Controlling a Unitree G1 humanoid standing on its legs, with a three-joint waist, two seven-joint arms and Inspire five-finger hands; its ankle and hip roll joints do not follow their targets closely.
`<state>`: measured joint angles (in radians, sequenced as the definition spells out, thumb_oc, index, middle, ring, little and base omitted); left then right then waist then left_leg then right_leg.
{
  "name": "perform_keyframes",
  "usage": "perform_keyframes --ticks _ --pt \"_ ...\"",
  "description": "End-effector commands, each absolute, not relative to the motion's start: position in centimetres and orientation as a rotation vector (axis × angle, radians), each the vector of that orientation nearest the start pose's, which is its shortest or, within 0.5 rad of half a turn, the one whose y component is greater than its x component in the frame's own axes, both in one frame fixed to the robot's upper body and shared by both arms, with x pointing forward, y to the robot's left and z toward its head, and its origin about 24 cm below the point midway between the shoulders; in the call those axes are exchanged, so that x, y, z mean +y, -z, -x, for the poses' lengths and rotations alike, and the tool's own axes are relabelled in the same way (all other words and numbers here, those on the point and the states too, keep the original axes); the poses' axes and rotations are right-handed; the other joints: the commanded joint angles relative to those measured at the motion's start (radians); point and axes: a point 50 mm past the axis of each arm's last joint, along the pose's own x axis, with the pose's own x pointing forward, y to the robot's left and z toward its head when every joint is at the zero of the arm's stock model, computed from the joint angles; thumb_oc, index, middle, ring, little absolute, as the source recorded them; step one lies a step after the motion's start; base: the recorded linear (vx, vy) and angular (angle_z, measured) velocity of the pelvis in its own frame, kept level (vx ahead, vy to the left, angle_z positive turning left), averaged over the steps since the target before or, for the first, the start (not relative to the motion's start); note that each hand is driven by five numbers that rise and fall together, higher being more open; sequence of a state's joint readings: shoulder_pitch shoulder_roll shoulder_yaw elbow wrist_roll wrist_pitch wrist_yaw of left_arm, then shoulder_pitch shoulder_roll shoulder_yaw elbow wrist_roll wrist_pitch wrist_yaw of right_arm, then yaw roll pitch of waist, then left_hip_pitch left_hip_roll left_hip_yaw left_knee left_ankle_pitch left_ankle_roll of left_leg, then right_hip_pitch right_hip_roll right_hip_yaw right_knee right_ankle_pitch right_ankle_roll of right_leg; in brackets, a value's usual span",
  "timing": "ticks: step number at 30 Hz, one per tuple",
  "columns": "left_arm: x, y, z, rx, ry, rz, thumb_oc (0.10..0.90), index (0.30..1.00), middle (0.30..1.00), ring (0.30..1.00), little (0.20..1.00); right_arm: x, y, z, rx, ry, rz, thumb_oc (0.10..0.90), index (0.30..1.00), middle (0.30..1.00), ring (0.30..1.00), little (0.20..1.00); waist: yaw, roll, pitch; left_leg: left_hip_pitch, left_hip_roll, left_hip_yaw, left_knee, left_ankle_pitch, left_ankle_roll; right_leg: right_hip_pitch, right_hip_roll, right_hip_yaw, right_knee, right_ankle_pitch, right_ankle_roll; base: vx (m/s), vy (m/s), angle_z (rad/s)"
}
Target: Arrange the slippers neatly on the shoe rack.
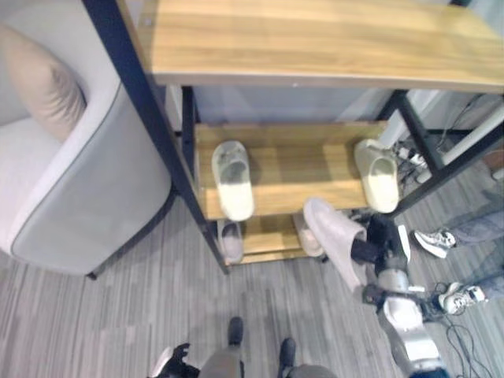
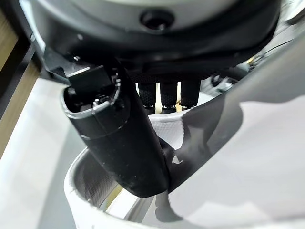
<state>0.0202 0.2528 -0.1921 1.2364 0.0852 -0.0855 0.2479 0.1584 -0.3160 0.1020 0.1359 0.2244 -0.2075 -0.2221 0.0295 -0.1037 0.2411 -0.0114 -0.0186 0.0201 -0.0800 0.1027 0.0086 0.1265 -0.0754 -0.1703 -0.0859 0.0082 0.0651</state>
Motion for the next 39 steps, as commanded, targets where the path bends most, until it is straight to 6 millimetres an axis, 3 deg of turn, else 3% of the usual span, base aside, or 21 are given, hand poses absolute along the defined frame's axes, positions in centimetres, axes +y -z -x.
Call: perform_keyframes --ticks 1,4,8,9,10,13,14,17,19,20,22,23,24,25,26,28,31,33,36,39 --pt "23.4 16.2 -7.9 1.164 -0.132 -0.496 0.800 0.900 0.900 0.900 0.900 -22.5 -4.4 -22.1 -0.129 0.157 0.069 0.400 0.300 0.300 0.300 0.300 0.000 0.037 -0.070 0.066 0.045 -0.051 0.092 -0.202 -0.006 -0.058 -0.013 0.018 0.182 -0.156 0.024 0.02 -0.049 -0.01" --pt "23.6 16.2 -7.4 1.174 -0.159 -0.463 0.800 0.900 0.900 0.900 0.900 -22.9 -2.2 -20.3 -0.029 0.163 -0.022 0.400 0.300 0.300 0.300 0.300 -0.016 0.048 -0.080 0.073 0.056 -0.054 0.090 -0.194 -0.018 -0.057 -0.005 0.017 0.198 -0.168 0.018 0.01 -0.107 -0.03" --pt "23.5 16.2 -7.6 1.158 -0.175 -0.437 0.800 0.900 0.900 0.900 0.900 -22.7 -1.0 -19.9 0.007 0.188 -0.166 0.400 0.300 0.300 0.300 0.300 -0.023 0.052 -0.078 0.055 0.065 -0.062 0.123 -0.190 -0.036 -0.063 0.003 0.018 0.204 -0.177 0.005 -0.05 -0.112 0.01" --pt "23.3 15.9 -8.9 1.109 -0.173 -0.441 0.800 0.900 0.900 0.900 0.900 -22.9 -1.1 -19.8 0.000 0.204 -0.191 0.400 0.300 0.300 0.300 0.300 -0.032 0.037 -0.056 -0.022 0.067 -0.023 0.211 -0.177 -0.058 -0.058 -0.009 -0.004 0.191 -0.176 -0.008 -0.09 -0.083 0.09" --pt "23.3 15.9 -8.9 1.109 -0.173 -0.441 0.800 0.900 0.900 0.900 0.900 -22.9 -1.1 -19.8 0.000 0.204 -0.192 0.400 0.300 0.300 0.300 0.300 -0.034 0.037 -0.058 -0.028 0.067 -0.026 0.217 -0.179 -0.058 -0.060 -0.009 -0.007 0.191 -0.176 -0.008 -0.12 -0.109 0.43" --pt "22.7 15.7 -10.1 1.061 -0.174 -0.427 0.800 0.900 0.900 0.900 0.900 -23.2 -0.8 -19.7 0.030 0.201 -0.146 0.400 0.300 0.300 0.300 0.300 -0.047 0.033 -0.052 -0.118 0.104 0.135 0.260 -0.148 -0.052 -0.034 -0.024 -0.068 0.149 -0.178 -0.011 0.00 -0.023 0.81" --pt "22.1 15.9 -9.6 1.076 -0.149 -0.425 0.800 0.900 0.900 0.900 0.900 -22.9 -0.6 -20.1 0.039 0.178 -0.140 0.400 0.300 0.300 0.300 0.300 -0.025 0.041 -0.046 -0.180 0.090 0.154 0.228 -0.106 -0.051 -0.020 -0.017 -0.074 0.139 -0.180 -0.008 0.08 0.019 0.51" --pt "21.7 16.3 -8.9 1.113 -0.135 -0.415 0.800 0.900 0.900 0.900 0.900 -22.2 -0.8 -20.6 0.032 0.144 -0.148 0.400 0.300 0.300 0.300 0.300 -0.005 0.044 -0.052 -0.180 0.077 0.122 0.173 -0.097 -0.055 -0.017 -0.009 -0.064 0.139 -0.183 -0.003 0.16 0.105 0.23" --pt "22.0 16.8 -6.8 1.203 -0.124 -0.435 0.800 0.900 0.900 0.900 0.900 -21.3 -0.4 -20.8 0.057 0.098 -0.154 0.400 0.300 0.300 0.300 0.300 -0.007 0.032 -0.076 -0.149 0.054 0.125 0.157 -0.112 -0.028 -0.011 -0.026 -0.051 0.169 -0.184 0.021 0.21 0.172 -0.29" --pt "21.9 16.8 -6.8 1.203 -0.124 -0.435 0.800 0.900 0.900 0.900 0.900 -21.3 -0.4 -20.8 0.056 0.098 -0.154 0.400 0.300 0.300 0.300 0.300 -0.007 0.034 -0.078 -0.152 0.055 0.124 0.156 -0.111 -0.028 -0.014 -0.024 -0.051 0.168 -0.181 0.020 0.16 0.146 -0.09" --pt "22.3 16.8 -6.1 1.232 -0.124 -0.442 0.800 0.900 0.900 0.900 0.900 -20.5 -0.3 -20.9 0.064 0.054 -0.167 0.400 0.300 0.300 0.300 0.300 -0.004 0.027 -0.086 -0.119 0.042 0.136 0.163 -0.141 -0.002 -0.026 -0.051 -0.031 0.243 -0.183 0.039 0.24 0.226 -0.29" --pt "22.7 16.8 -6.0 1.241 -0.123 -0.458 0.800 0.900 0.900 0.900 0.900 -19.9 -0.2 -20.9 0.074 0.020 -0.173 0.400 0.300 0.300 0.300 0.300 0.000 0.022 -0.087 -0.089 0.025 0.139 0.172 -0.171 0.025 -0.059 -0.077 -0.015 0.354 -0.161 0.062 0.29 0.316 -0.38" --pt "22.8 16.7 -6.3 1.229 -0.133 -0.454 0.800 0.900 0.900 0.900 0.900 -19.5 -0.2 -21.1 0.075 0.003 -0.174 0.400 0.300 0.300 0.300 0.300 -0.001 0.022 -0.079 -0.071 0.014 0.147 0.181 -0.188 0.044 -0.100 -0.102 -0.005 0.437 -0.089 0.082 0.20 0.238 -0.23" --pt "22.8 16.7 -6.3 1.229 -0.133 -0.454 0.800 0.900 0.900 0.900 0.900 -19.5 -0.2 -21.1 0.075 0.003 -0.174 0.400 0.300 0.300 0.300 0.300 -0.001 0.023 -0.079 -0.072 0.014 0.148 0.181 -0.188 0.044 -0.101 -0.101 -0.005 0.437 -0.089 0.082 0.12 0.199 -0.18" --pt "23.2 16.3 -7.6 1.181 -0.149 -0.466 0.800 0.900 0.900 0.900 0.900 -18.9 -0.2 -21.3 0.079 -0.022 -0.174 0.400 0.300 0.300 0.300 0.300 -0.007 0.033 -0.057 -0.042 0.009 0.144 0.194 -0.208 0.068 -0.142 -0.123 0.012 0.564 -0.021 0.092 0.12 0.155 -0.18" --pt "23.7 15.8 -9.2 1.122 -0.159 -0.479 0.800 0.900 0.900 0.900 0.900 -18.6 0.1 -21.0 0.095 -0.031 -0.168 0.400 0.300 0.300 0.300 0.300 -0.014 0.045 -0.041 -0.016 0.006 0.125 0.203 -0.228 0.078 -0.192 -0.128 0.020 0.640 -0.027 0.074 0.16 0.143 -0.01" --pt "24.1 15.4 -10.2 1.081 -0.181 -0.485 0.800 0.900 0.900 0.900 0.900 -18.3 0.2 -20.9 0.103 -0.041 -0.171 0.400 0.300 0.300 0.300 0.300 -0.021 0.047 -0.040 0.009 0.004 0.118 0.198 -0.243 0.074 -0.194 -0.141 -0.004 0.573 -0.054 0.061 0.11 0.001 0.06" --pt "24.7 15.0 -11.2 1.050 -0.220 -0.466 0.800 0.900 0.900 0.900 0.900 -17.9 0.7 -21.2 0.132 -0.068 -0.166 0.400 0.300 0.300 0.300 0.300 -0.016 0.051 -0.041 0.029 0.027 0.125 0.182 -0.243 0.052 -0.206 -0.181 -0.074 0.426 -0.056 0.062 0.13 -0.113 0.03" --pt "24.5 15.0 -11.2 1.042 -0.176 -0.493 0.800 0.900 0.900 0.900 0.900 -17.8 1.6 -20.4 0.178 -0.073 -0.181 0.400 0.300 0.300 0.300 0.300 -0.032 0.033 -0.043 0.037 0.014 0.099 0.199 -0.255 0.038 -0.179 -0.151 -0.016 0.269 -0.041 0.088 0.15 -0.137 -0.10" --pt "23.9 15.3 -10.6 1.062 -0.156 -0.490 0.800 0.900 0.900 0.900 0.900 -17.6 2.8 -19.3 0.241 -0.093 -0.199 0.400 0.300 0.300 0.300 0.300 -0.025 0.024 -0.064 0.029 0.010 0.091 0.218 -0.260 0.027 -0.145 -0.132 0.001 0.243 -0.050 0.077 0.08 -0.107 0.25"
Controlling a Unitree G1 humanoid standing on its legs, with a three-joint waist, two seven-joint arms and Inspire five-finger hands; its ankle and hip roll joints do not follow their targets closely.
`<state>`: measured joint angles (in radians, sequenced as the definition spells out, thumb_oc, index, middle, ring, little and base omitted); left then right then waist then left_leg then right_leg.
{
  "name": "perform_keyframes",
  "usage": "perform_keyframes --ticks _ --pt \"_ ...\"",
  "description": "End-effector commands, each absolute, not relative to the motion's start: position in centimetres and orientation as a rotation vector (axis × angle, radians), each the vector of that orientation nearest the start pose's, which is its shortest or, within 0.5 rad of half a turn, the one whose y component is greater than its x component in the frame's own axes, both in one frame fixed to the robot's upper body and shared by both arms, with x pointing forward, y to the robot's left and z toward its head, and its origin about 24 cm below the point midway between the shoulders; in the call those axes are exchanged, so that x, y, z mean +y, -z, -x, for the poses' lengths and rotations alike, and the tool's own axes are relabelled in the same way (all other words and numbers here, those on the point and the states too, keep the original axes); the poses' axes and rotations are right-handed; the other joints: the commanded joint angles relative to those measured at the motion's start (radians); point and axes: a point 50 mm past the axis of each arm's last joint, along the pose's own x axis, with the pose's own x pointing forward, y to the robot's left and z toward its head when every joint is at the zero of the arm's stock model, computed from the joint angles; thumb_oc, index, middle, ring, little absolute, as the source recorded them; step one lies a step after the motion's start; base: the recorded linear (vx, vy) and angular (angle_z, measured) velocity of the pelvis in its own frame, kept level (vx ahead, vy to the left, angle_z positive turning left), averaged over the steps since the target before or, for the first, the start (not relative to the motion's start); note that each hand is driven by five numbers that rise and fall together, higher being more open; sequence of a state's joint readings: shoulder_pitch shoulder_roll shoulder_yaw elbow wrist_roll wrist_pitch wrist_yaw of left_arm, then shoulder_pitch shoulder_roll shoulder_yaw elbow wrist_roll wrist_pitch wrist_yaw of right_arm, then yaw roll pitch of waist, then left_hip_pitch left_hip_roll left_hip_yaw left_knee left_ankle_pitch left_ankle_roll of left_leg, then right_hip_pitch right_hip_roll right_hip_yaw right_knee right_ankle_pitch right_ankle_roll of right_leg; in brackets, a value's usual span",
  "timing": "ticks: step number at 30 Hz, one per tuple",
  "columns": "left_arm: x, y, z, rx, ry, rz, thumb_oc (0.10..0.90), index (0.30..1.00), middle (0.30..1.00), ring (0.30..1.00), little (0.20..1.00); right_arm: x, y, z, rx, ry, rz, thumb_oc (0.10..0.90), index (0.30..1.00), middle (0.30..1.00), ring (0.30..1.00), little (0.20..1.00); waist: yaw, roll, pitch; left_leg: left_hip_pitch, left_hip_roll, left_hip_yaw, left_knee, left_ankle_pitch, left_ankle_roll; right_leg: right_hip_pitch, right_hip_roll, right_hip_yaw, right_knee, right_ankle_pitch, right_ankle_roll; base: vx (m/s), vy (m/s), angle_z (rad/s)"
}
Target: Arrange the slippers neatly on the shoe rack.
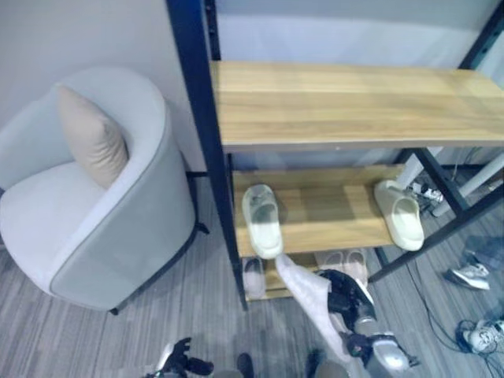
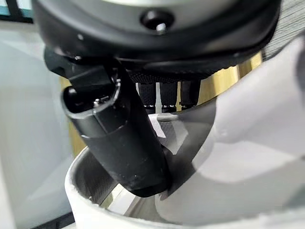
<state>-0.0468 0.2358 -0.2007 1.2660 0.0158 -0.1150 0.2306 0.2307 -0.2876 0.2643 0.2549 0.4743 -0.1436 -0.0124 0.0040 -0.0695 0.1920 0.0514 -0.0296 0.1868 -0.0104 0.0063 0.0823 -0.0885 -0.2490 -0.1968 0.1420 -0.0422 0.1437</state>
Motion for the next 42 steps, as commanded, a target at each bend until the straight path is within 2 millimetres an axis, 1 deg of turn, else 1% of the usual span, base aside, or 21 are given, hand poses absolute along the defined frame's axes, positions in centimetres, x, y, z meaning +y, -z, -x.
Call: perform_keyframes --ticks 1,7,10,13,14,15,16,18,20,21,22,23,24,25,27,28,29,30,32,37,42 --pt "23.7 15.5 -10.4 1.070 -0.151 -0.481 0.800 0.900 0.900 0.900 0.900 -17.5 3.1 -19.1 0.257 -0.101 -0.198 0.400 0.300 0.300 0.300 0.300 0.002 -0.010 -0.020 -0.033 0.024 -0.080 0.146 -0.162 -0.051 0.082 0.046 0.023 -0.002 -0.001 -0.003 0.08 -0.122 0.34" --pt "23.0 16.4 -7.6 1.168 -0.142 -0.435 0.800 0.900 0.900 0.900 0.900 -17.4 4.5 -18.0 0.343 -0.150 -0.107 0.400 0.300 0.300 0.300 0.300 0.008 -0.006 -0.047 -0.006 0.049 -0.099 0.106 -0.146 -0.075 0.130 0.070 0.004 -0.047 -0.023 -0.017 0.07 -0.118 0.06" --pt "23.4 16.7 -5.9 1.237 -0.287 -0.272 0.800 0.900 0.900 0.900 0.900 -17.0 4.8 -17.7 0.359 -0.131 -0.145 0.400 0.300 0.300 0.300 0.300 0.014 -0.003 -0.055 0.010 0.066 -0.114 0.085 -0.134 -0.089 0.142 0.086 -0.005 -0.042 -0.044 -0.027 0.06 -0.090 0.07" --pt "24.0 16.4 -6.6 1.202 -0.355 -0.239 0.800 0.900 0.900 0.900 0.900 -16.7 4.8 -18.4 0.351 -0.112 -0.194 0.400 0.300 0.300 0.300 0.300 0.018 -0.002 -0.031 -0.025 0.075 -0.124 0.132 -0.140 -0.097 0.096 0.087 -0.008 0.026 -0.066 -0.035 -0.08 -0.090 0.11" --pt "24.6 15.9 -8.0 1.137 -0.405 -0.206 0.800 0.900 0.900 0.900 0.900 -16.6 4.3 -19.4 0.319 -0.098 -0.184 0.400 0.300 0.300 0.300 0.300 0.025 -0.004 0.020 -0.109 0.081 -0.139 0.238 -0.159 -0.103 0.032 0.077 -0.007 0.114 -0.095 -0.045 -0.16 -0.053 0.13" --pt "24.6 15.9 -8.0 1.136 -0.405 -0.205 0.800 0.900 0.900 0.900 0.900 -16.6 4.3 -19.4 0.318 -0.098 -0.184 0.400 0.300 0.300 0.300 0.300 0.024 -0.005 0.018 -0.116 0.081 -0.140 0.244 -0.161 -0.103 0.027 0.076 -0.007 0.119 -0.097 -0.045 -0.38 -0.109 0.18" --pt "25.0 15.1 -10.5 1.021 -0.517 -0.057 0.800 0.900 0.900 0.900 0.900 -16.7 3.4 -21.0 0.264 -0.062 -0.151 0.400 0.300 0.300 0.300 0.300 0.032 0.001 0.081 -0.237 0.086 -0.160 0.384 -0.188 -0.105 -0.063 0.061 -0.006 0.232 -0.118 -0.056 -0.22 -0.056 0.18" --pt "25.3 14.4 -11.9 0.926 -0.591 0.065 0.800 0.900 0.900 0.900 0.900 -16.9 2.7 -22.1 0.227 -0.033 -0.140 0.400 0.300 0.300 0.300 0.300 0.034 0.010 0.106 -0.299 0.088 -0.172 0.450 -0.205 -0.103 -0.114 0.057 -0.007 0.289 -0.139 -0.064 -0.25 -0.058 0.23" --pt "26.3 13.3 -13.7 0.777 -0.797 0.302 0.800 0.900 0.900 0.900 0.900 -16.3 -0.3 -25.8 0.094 -0.001 -0.070 0.400 0.300 0.300 0.300 0.300 0.046 0.036 0.139 -0.436 0.103 -0.181 0.625 -0.267 -0.086 -0.267 0.044 0.026 0.477 -0.210 -0.089 -0.22 -0.039 0.28" --pt "26.3 13.3 -13.7 0.777 -0.797 0.302 0.800 0.900 0.900 0.900 0.900 -16.3 -0.3 -25.8 0.094 -0.001 -0.070 0.400 0.300 0.300 0.300 0.300 0.046 0.036 0.139 -0.437 0.103 -0.181 0.625 -0.267 -0.086 -0.268 0.044 0.026 0.477 -0.210 -0.089 -0.10 -0.047 0.05" --pt "27.0 12.7 -14.5 0.716 -0.892 0.381 0.800 0.900 0.900 0.900 0.900 -15.6 -2.8 -28.0 -0.003 -0.004 -0.022 0.400 0.300 0.300 0.300 0.300 0.065 0.049 0.156 -0.511 0.109 -0.187 0.758 -0.353 -0.068 -0.365 0.053 0.055 0.613 -0.298 -0.105 -0.09 -0.050 -0.24" --pt "27.3 12.5 -14.9 0.693 -0.929 0.412 0.800 0.900 0.900 0.900 0.900 -15.3 -4.5 -29.4 -0.068 0.008 0.027 0.400 0.300 0.300 0.300 0.300 0.073 0.055 0.168 -0.571 0.111 -0.189 0.836 -0.377 -0.057 -0.436 0.056 0.069 0.691 -0.327 -0.116 -0.09 -0.049 -0.58" --pt "27.3 12.4 -15.0 0.691 -0.929 0.414 0.800 0.900 0.900 0.900 0.900 -15.2 -4.6 -29.4 -0.070 0.008 0.027 0.400 0.300 0.300 0.300 0.300 0.073 0.054 0.165 -0.582 0.112 -0.189 0.846 -0.382 -0.057 -0.448 0.056 0.071 0.701 -0.332 -0.116 -0.13 -0.044 -0.60" --pt "27.6 11.9 -16.1 0.649 -0.967 0.455 0.800 0.900 0.900 0.900 0.900 -14.3 -7.7 -31.3 -0.189 0.024 0.067 0.400 0.300 0.300 0.300 0.300 0.082 0.067 0.173 -0.698 0.116 -0.185 0.978 -0.424 -0.038 -0.560 0.059 0.096 0.805 -0.382 -0.141 -0.12 -0.029 -0.39" --pt "27.6 11.4 -17.1 0.618 -1.004 0.492 0.800 0.900 0.900 0.900 0.900 -13.0 -11.3 -32.9 -0.314 0.055 0.044 0.400 0.300 0.300 0.300 0.300 0.088 0.080 0.173 -0.828 0.118 -0.192 1.111 -0.472 -0.015 -0.702 0.065 0.127 0.939 -0.428 -0.160 -0.10 -0.018 0.02" --pt "27.6 11.3 -17.2 0.616 -1.004 0.493 0.800 0.900 0.900 0.900 0.900 -12.9 -11.4 -33.0 -0.316 0.056 0.044 0.400 0.300 0.300 0.300 0.300 0.089 0.080 0.169 -0.840 0.119 -0.191 1.121 -0.477 -0.015 -0.714 0.065 0.129 0.949 -0.432 -0.160 -0.06 -0.006 -0.03" --pt "27.4 11.0 -18.0 0.587 -1.044 0.542 0.800 0.900 0.900 0.900 0.900 -12.0 -15.3 -33.7 -0.452 0.085 0.001 0.400 0.300 0.300 0.300 0.300 0.091 0.090 0.169 -0.960 0.124 -0.200 1.249 -0.517 0.001 -0.836 0.071 0.153 1.074 -0.477 -0.181 -0.03 -0.003 -0.13" --pt "27.4 10.9 -18.1 0.585 -1.044 0.543 0.800 0.900 0.900 0.900 0.900 -11.9 -15.4 -33.7 -0.454 0.086 0.002 0.400 0.300 0.300 0.300 0.300 0.091 0.090 0.162 -0.978 0.124 -0.201 1.263 -0.524 0.001 -0.854 0.071 0.155 1.088 -0.483 -0.181 -0.03 0.014 -0.19" --pt "27.8 9.3 -19.5 0.431 -1.081 0.656 0.800 0.900 0.900 0.900 0.900 -12.3 -19.8 -33.9 -0.620 0.170 0.005 0.400 0.300 0.300 0.300 0.300 0.101 0.107 0.166 -1.132 0.124 -0.215 1.456 -0.596 0.025 -1.021 0.086 0.193 1.285 -0.533 -0.198 0.00 0.030 -0.25" --pt "30.6 5.8 -21.5 0.243 -1.137 0.633 0.800 0.900 0.900 0.900 0.900 -13.7 -25.0 -34.0 -0.793 0.283 -0.010 0.400 0.300 0.300 0.300 0.300 0.107 0.125 0.203 -1.351 0.121 -0.248 1.774 -0.683 0.037 -1.242 0.100 0.227 1.594 -0.599 -0.216 0.02 -0.013 -0.07" --pt "31.8 2.6 -23.6 0.093 -1.192 0.650 0.800 0.900 0.900 0.900 0.900 -13.9 -29.5 -34.0 -0.924 0.377 -0.036 0.400 0.300 0.300 0.300 0.300 0.095 0.138 0.266 -1.538 0.091 -0.296 2.079 -0.757 0.033 -1.431 0.110 0.297 1.907 -0.662 -0.234 0.03 0.006 0.03"
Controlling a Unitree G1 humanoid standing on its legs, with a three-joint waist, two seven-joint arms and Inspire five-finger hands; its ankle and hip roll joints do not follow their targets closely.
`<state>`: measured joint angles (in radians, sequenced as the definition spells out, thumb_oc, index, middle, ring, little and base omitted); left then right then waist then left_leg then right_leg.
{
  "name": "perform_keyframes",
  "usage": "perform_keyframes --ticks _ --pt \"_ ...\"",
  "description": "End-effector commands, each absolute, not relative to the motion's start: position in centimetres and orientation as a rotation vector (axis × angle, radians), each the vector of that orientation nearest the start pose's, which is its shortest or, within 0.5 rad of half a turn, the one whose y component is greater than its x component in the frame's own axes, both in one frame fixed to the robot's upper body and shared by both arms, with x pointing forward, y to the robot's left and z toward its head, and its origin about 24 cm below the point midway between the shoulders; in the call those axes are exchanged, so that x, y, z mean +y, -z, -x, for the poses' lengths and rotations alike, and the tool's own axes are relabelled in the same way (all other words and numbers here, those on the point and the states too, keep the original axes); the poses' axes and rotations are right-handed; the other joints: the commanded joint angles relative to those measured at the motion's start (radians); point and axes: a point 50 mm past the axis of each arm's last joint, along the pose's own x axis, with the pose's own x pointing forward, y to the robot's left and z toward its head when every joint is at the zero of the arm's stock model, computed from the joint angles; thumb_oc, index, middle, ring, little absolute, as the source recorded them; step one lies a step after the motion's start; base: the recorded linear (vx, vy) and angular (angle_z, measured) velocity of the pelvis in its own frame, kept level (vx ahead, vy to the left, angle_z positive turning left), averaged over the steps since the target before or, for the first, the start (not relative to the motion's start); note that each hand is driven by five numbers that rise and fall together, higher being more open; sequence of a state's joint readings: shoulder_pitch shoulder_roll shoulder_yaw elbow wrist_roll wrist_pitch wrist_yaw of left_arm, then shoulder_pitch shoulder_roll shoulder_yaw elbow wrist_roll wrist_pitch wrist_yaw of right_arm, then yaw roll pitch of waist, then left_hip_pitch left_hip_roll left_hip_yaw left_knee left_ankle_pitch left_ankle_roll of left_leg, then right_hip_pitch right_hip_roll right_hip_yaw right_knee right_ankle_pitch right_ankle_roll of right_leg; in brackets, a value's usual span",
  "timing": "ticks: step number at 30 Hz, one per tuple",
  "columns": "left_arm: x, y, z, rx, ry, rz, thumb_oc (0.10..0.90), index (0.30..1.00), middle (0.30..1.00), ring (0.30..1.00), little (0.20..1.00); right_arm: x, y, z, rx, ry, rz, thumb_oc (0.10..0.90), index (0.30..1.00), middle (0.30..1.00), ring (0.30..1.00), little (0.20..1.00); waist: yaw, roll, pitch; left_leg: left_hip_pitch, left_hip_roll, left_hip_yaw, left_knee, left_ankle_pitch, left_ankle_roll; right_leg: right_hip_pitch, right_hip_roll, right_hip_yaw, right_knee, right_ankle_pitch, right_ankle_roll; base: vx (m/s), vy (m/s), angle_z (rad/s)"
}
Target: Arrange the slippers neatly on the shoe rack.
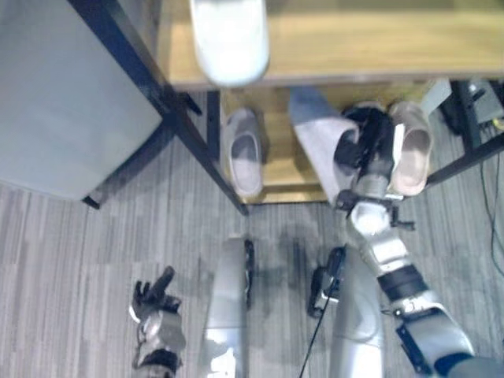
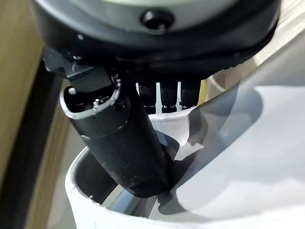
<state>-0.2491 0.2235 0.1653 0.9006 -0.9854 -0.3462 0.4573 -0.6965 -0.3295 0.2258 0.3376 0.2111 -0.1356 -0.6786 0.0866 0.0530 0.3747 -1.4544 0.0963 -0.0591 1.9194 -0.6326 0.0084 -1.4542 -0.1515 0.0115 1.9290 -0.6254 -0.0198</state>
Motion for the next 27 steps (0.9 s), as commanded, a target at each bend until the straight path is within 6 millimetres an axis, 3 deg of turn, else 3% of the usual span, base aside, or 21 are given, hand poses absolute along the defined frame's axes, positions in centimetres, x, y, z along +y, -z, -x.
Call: perform_keyframes --ticks 1,3,6,7,10,14,15,19,23,27 --pt "31.8 2.6 -23.6 0.093 -1.192 0.650 0.800 0.900 0.900 0.900 0.900 -13.9 -29.5 -34.0 -0.924 0.377 -0.036 0.400 0.300 0.300 0.300 0.300 0.012 0.016 0.083 -0.035 -0.035 -0.050 0.151 -0.119 0.106 -0.068 0.013 0.089 0.123 -0.080 -0.071 0.03 -0.004 0.13" --pt "32.4 0.4 -25.0 0.009 -1.181 0.625 0.800 0.900 0.900 0.900 0.900 -13.4 -32.7 -33.9 -1.010 0.400 -0.027 0.400 0.300 0.300 0.300 0.300 0.010 0.024 0.130 -0.088 -0.055 -0.064 0.272 -0.143 0.099 -0.115 0.013 0.126 0.257 -0.094 -0.066 0.03 0.000 0.10" --pt "32.9 0.0 -24.8 -0.006 -1.208 0.591 0.800 0.900 0.900 0.900 0.900 -13.2 -33.9 -33.5 -1.049 0.400 -0.016 0.400 0.300 0.300 0.300 0.300 0.008 0.023 0.144 -0.096 -0.057 -0.072 0.299 -0.147 0.096 -0.115 0.006 0.130 0.283 -0.103 -0.068 0.01 -0.003 0.16" --pt "33.8 0.4 -23.8 0.025 -1.249 0.503 0.800 0.900 0.900 0.900 0.900 -12.4 -34.7 -32.7 -1.108 0.386 -0.019 0.400 0.300 0.300 0.300 0.300 0.000 0.015 0.145 -0.116 -0.060 -0.079 0.337 -0.155 0.082 -0.116 -0.003 0.141 0.320 -0.123 -0.077 0.03 -0.017 0.09" --pt "33.7 1.4 -23.0 0.080 -1.254 0.456 0.800 0.900 0.900 0.900 0.900 -12.1 -35.9 -32.8 -1.130 0.394 0.002 0.400 0.300 0.300 0.300 0.300 0.011 0.000 0.145 -0.116 -0.069 -0.079 0.323 -0.156 0.081 -0.116 -0.007 0.141 0.316 -0.128 -0.088 -0.01 -0.012 0.08" --pt "33.3 2.6 -22.1 0.126 -1.222 0.403 0.800 0.900 0.900 0.900 0.900 -11.0 -37.9 -33.6 -1.138 0.434 0.073 0.400 0.300 0.300 0.300 0.300 0.037 0.008 0.145 -0.116 -0.072 -0.092 0.299 -0.155 0.082 -0.116 -0.014 0.121 0.294 -0.128 -0.093 0.00 0.000 0.00" --pt "33.3 2.6 -22.1 0.125 -1.223 0.405 0.800 0.900 0.900 0.900 0.900 -11.0 -38.0 -33.6 -1.139 0.433 0.073 0.400 0.300 0.300 0.300 0.300 0.036 0.009 0.145 -0.116 -0.072 -0.093 0.298 -0.155 0.082 -0.116 -0.013 0.120 0.292 -0.127 -0.093 0.00 0.000 0.00" --pt "33.1 3.6 -21.7 0.191 -1.202 0.367 0.800 0.900 0.900 0.900 0.900 -7.5 -38.4 -35.2 -1.046 0.350 0.086 0.400 0.300 0.300 0.300 0.300 0.062 0.003 0.145 -0.116 -0.065 -0.104 0.304 -0.168 0.084 -0.116 -0.014 0.104 0.288 -0.123 -0.091 -0.01 0.028 -0.02" --pt "33.0 3.9 -21.9 0.218 -1.167 0.330 0.800 0.900 0.900 0.900 0.900 -7.0 -38.2 -36.0 -1.003 0.332 0.104 0.400 0.300 0.300 0.300 0.300 0.073 0.007 0.145 -0.116 -0.058 -0.104 0.312 -0.181 0.084 -0.116 -0.016 0.100 0.288 -0.124 -0.090 0.00 0.037 -0.04" --pt "32.0 4.5 -22.2 0.273 -1.102 0.280 0.800 0.900 0.900 0.900 0.900 -6.2 -36.8 -36.3 -0.972 0.293 0.115 0.400 0.300 0.300 0.300 0.300 0.068 -0.006 0.145 -0.116 -0.049 -0.101 0.306 -0.187 0.084 -0.116 -0.015 0.101 0.271 -0.115 -0.087 0.00 0.005 -0.02"
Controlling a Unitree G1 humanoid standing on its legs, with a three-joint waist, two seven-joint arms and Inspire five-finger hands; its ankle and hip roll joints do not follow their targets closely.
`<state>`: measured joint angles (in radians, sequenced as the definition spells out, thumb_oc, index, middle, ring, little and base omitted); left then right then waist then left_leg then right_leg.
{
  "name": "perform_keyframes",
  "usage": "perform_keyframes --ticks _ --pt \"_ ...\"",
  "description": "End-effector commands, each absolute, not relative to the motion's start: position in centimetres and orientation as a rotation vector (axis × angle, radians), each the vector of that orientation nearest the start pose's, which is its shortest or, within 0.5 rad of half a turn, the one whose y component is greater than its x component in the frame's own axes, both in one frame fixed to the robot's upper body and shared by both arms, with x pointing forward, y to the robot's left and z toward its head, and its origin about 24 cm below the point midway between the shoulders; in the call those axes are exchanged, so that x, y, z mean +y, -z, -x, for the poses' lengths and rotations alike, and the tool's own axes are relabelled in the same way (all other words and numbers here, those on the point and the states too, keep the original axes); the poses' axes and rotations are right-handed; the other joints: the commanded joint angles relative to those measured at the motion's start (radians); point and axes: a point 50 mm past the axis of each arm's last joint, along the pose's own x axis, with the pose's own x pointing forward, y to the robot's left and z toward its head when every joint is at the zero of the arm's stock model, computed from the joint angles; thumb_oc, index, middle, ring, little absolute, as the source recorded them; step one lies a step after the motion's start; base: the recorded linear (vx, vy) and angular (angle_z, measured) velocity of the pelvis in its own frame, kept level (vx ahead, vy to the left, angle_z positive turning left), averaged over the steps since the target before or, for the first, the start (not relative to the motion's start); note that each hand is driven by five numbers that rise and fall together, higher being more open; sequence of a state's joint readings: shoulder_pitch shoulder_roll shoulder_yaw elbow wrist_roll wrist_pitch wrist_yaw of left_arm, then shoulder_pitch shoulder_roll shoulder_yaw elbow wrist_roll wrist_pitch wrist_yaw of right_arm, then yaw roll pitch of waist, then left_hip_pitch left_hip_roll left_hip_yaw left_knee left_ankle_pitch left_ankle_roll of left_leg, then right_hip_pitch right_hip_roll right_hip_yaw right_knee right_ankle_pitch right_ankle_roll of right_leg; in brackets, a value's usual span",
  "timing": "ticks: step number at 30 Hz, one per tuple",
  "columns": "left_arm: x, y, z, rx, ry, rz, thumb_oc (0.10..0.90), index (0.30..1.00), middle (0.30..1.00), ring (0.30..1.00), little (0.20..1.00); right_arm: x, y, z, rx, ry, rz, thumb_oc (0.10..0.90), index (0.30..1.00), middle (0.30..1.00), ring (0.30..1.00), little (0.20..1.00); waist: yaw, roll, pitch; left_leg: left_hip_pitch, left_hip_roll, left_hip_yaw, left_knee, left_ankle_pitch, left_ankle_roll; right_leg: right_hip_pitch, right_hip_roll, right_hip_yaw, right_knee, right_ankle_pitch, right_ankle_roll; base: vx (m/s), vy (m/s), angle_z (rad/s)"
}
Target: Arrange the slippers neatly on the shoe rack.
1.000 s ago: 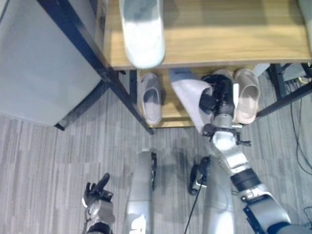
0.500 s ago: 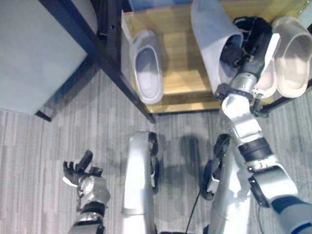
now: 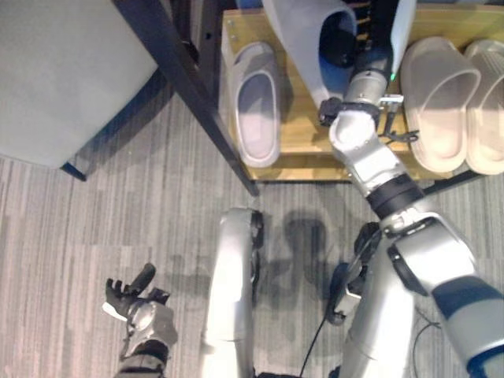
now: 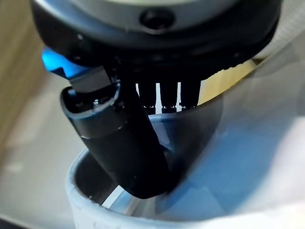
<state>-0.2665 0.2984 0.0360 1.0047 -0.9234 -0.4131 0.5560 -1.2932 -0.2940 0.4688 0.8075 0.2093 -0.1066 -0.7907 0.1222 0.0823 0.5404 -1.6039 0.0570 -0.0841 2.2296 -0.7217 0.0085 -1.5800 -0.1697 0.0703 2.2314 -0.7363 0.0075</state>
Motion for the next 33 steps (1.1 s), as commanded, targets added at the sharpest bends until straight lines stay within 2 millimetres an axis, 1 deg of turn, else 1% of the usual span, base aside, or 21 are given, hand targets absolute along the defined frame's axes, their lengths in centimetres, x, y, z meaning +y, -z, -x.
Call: perform_keyframes --ticks 1,2,3,5,6,7,8,10,11,15,16,19,21,23,24,26,27,29,30,32,33 --pt "31.9 4.7 -22.2 0.282 -1.097 0.274 0.800 0.900 0.900 0.900 0.900 -6.2 -36.6 -36.2 -0.971 0.297 0.097 0.400 0.300 0.300 0.300 0.300 0.030 -0.035 -0.020 0.034 -0.009 -0.078 -0.004 -0.097 0.084 0.010 0.004 0.039 -0.034 -0.003 -0.115 0.00 0.012 -0.08" --pt "31.9 4.7 -22.2 0.282 -1.097 0.274 0.800 0.900 0.900 0.900 0.900 -6.2 -36.6 -36.2 -0.971 0.297 0.097 0.400 0.300 0.300 0.300 0.300 0.030 -0.035 -0.020 0.034 -0.008 -0.078 -0.004 -0.097 0.084 0.010 0.004 0.039 -0.034 -0.003 -0.115 0.00 0.029 -0.09" --pt "31.4 5.1 -22.3 0.307 -1.077 0.266 0.800 0.900 0.900 0.900 0.900 -6.2 -36.1 -36.2 -0.965 0.299 0.082 0.400 0.300 0.300 0.300 0.300 0.024 -0.035 -0.020 0.034 -0.007 -0.080 -0.001 -0.096 0.085 0.010 0.007 0.037 -0.035 -0.002 -0.115 0.00 0.029 -0.05" --pt "31.2 5.1 -22.4 0.333 -1.041 0.157 0.800 0.900 0.900 0.900 0.900 -6.9 -35.8 -36.3 -0.968 0.331 0.090 0.400 0.300 0.300 0.300 0.300 0.017 -0.033 -0.020 0.034 -0.006 -0.080 0.003 -0.098 0.086 0.010 0.008 0.038 -0.034 -0.002 -0.115 0.00 0.023 -0.01" --pt "31.2 5.1 -22.5 0.333 -1.040 0.154 0.800 0.900 0.900 0.900 0.900 -6.9 -35.8 -36.3 -0.969 0.332 0.090 0.400 0.300 0.300 0.300 0.300 0.019 -0.032 -0.020 0.034 -0.006 -0.080 0.003 -0.098 0.086 0.010 0.008 0.038 -0.034 -0.002 -0.115 0.00 0.051 -0.02" --pt "30.7 4.7 -23.0 0.327 -0.986 0.074 0.800 0.900 0.900 0.900 0.900 -7.9 -35.5 -36.5 -0.973 0.372 0.103 0.400 0.300 0.300 0.300 0.300 0.014 -0.027 -0.020 0.034 -0.005 -0.081 0.007 -0.100 0.086 0.010 0.008 0.036 -0.033 -0.001 -0.114 -0.01 0.043 -0.02" --pt "30.5 4.7 -23.2 0.325 -0.959 0.026 0.800 0.900 0.900 0.900 0.900 -8.4 -35.3 -36.6 -0.973 0.393 0.101 0.400 0.300 0.300 0.300 0.300 0.013 -0.024 -0.020 0.034 -0.004 -0.082 0.010 -0.101 0.087 0.010 0.009 0.034 -0.033 -0.002 -0.114 -0.01 0.053 -0.02" --pt "30.0 4.4 -23.6 0.313 -0.930 -0.034 0.800 0.900 0.900 0.900 0.900 -9.5 -35.1 -36.6 -0.978 0.442 0.089 0.400 0.300 0.300 0.300 0.300 0.013 -0.020 -0.020 0.034 -0.004 -0.082 0.012 -0.102 0.087 0.010 0.008 0.031 -0.034 -0.004 -0.113 0.00 0.000 0.00" --pt "29.9 4.3 -23.8 0.311 -0.915 -0.069 0.800 0.900 0.900 0.900 0.900 -9.9 -34.8 -36.6 -0.976 0.455 0.090 0.400 0.300 0.300 0.300 0.300 0.007 -0.022 -0.020 0.034 -0.002 -0.083 0.014 -0.102 0.087 0.010 0.009 0.030 -0.034 -0.003 -0.114 0.00 0.000 0.00" --pt "29.8 4.7 -23.7 0.340 -0.912 -0.102 0.800 0.900 0.900 0.900 0.900 -9.9 -34.3 -36.7 -0.960 0.458 0.088 0.400 0.300 0.300 0.300 0.300 -0.005 -0.029 -0.020 0.034 0.003 -0.083 0.017 -0.099 0.084 0.010 0.011 0.030 -0.029 -0.003 -0.114 0.00 0.000 0.00" --pt "29.6 5.1 -23.4 0.367 -0.905 -0.110 0.800 0.900 0.900 0.900 0.900 -9.8 -34.1 -36.9 -0.941 0.459 0.082 0.400 0.300 0.300 0.300 0.300 -0.008 -0.032 -0.020 0.034 0.003 -0.081 0.019 -0.097 0.084 0.010 0.009 0.029 -0.027 -0.002 -0.114 -0.01 0.011 -0.04" --pt "29.7 5.8 -22.9 0.410 -0.921 -0.081 0.800 0.900 0.900 0.900 0.900 -9.4 -33.8 -37.2 -0.922 0.446 0.095 0.400 0.300 0.300 0.300 0.300 -0.010 -0.038 -0.020 0.034 0.005 -0.078 0.018 -0.094 0.081 0.010 0.010 0.032 -0.025 0.000 -0.113 -0.01 0.008 -0.03" --pt "29.9 5.8 -22.8 0.417 -0.927 -0.088 0.800 0.900 0.900 0.900 0.900 -9.4 -33.7 -37.2 -0.918 0.442 0.100 0.400 0.300 0.300 0.300 0.300 -0.012 -0.039 -0.020 0.034 0.005 -0.079 0.020 -0.095 0.081 0.010 0.009 0.032 -0.025 -0.001 -0.114 0.00 0.000 0.00" --pt "29.6 5.9 -22.9 0.425 -0.905 -0.095 0.800 0.900 0.900 0.900 0.900 -9.4 -33.6 -37.3 -0.914 0.443 0.098 0.562 0.542 0.542 0.542 0.542 -0.009 -0.039 -0.020 0.034 0.003 -0.079 0.021 -0.095 0.081 0.010 0.009 0.035 -0.026 0.000 -0.113 0.00 0.000 0.00" --pt "29.6 5.9 -23.0 0.419 -0.905 -0.083 0.800 0.900 0.900 0.900 0.900 -9.4 -33.5 -37.3 -0.909 0.443 0.095 0.800 0.900 0.900 0.900 0.900 -0.008 -0.040 -0.020 0.034 0.003 -0.078 0.019 -0.095 0.080 0.010 0.007 0.034 -0.027 0.001 -0.113 0.00 0.000 0.00" --pt "29.4 5.7 -23.2 0.403 -0.904 -0.050 0.800 0.900 0.900 0.900 0.900 -9.3 -33.4 -37.3 -0.904 0.433 0.098 0.800 0.900 0.900 0.900 0.900 -0.004 -0.037 -0.020 0.034 0.000 -0.080 0.017 -0.093 0.082 0.010 0.005 0.031 -0.032 0.002 -0.115 -0.04 0.016 0.00" --pt "29.1 5.3 -23.7 0.374 -0.880 -0.055 0.800 0.900 0.900 0.900 0.900 -9.1 -33.4 -37.3 -0.905 0.416 0.115 0.800 0.900 0.900 0.900 0.900 -0.002 -0.036 -0.020 0.034 0.000 -0.081 0.012 -0.091 0.083 0.010 0.003 0.029 -0.037 0.005 -0.115 -0.03 0.011 0.00" --pt "29.0 5.1 -23.8 0.363 -0.863 -0.073 0.800 0.900 0.900 0.900 0.900 -9.0 -33.6 -37.2 -0.913 0.407 0.120 0.800 0.900 0.900 0.900 0.900 -0.001 -0.035 -0.020 0.034 0.000 -0.081 0.011 -0.090 0.083 0.010 0.004 0.029 -0.038 0.005 -0.115 -0.02 0.007 0.00" --pt "28.7 5.2 -23.8 0.363 -0.838 -0.089 0.800 0.900 0.900 0.900 0.900 -8.9 -33.5 -37.1 -0.916 0.398 0.125 0.800 0.900 0.900 0.900 0.900 0.001 -0.039 -0.020 0.034 0.001 -0.082 0.010 -0.091 0.082 0.010 0.006 0.030 -0.039 0.006 -0.115 0.00 0.000 0.00" --pt "28.5 5.3 -23.7 0.369 -0.825 -0.087 0.800 0.900 0.900 0.900 0.900 -9.0 -33.6 -37.1 -0.919 0.401 0.128 0.800 0.900 0.900 0.900 0.900 0.003 -0.038 -0.020 0.034 0.001 -0.081 0.010 -0.091 0.082 0.010 0.005 0.029 -0.041 0.006 -0.114 -0.02 0.011 0.00" --pt "28.2 5.6 -23.6 0.380 -0.813 -0.049 0.800 0.900 0.900 0.900 0.900 -9.0 -33.8 -37.0 -0.927 0.400 0.138 0.800 0.900 0.900 0.900 0.900 0.006 -0.036 -0.020 0.034 0.000 -0.082 0.005 -0.090 0.083 0.010 0.005 0.028 -0.045 0.009 -0.114 -0.05 0.019 0.00"
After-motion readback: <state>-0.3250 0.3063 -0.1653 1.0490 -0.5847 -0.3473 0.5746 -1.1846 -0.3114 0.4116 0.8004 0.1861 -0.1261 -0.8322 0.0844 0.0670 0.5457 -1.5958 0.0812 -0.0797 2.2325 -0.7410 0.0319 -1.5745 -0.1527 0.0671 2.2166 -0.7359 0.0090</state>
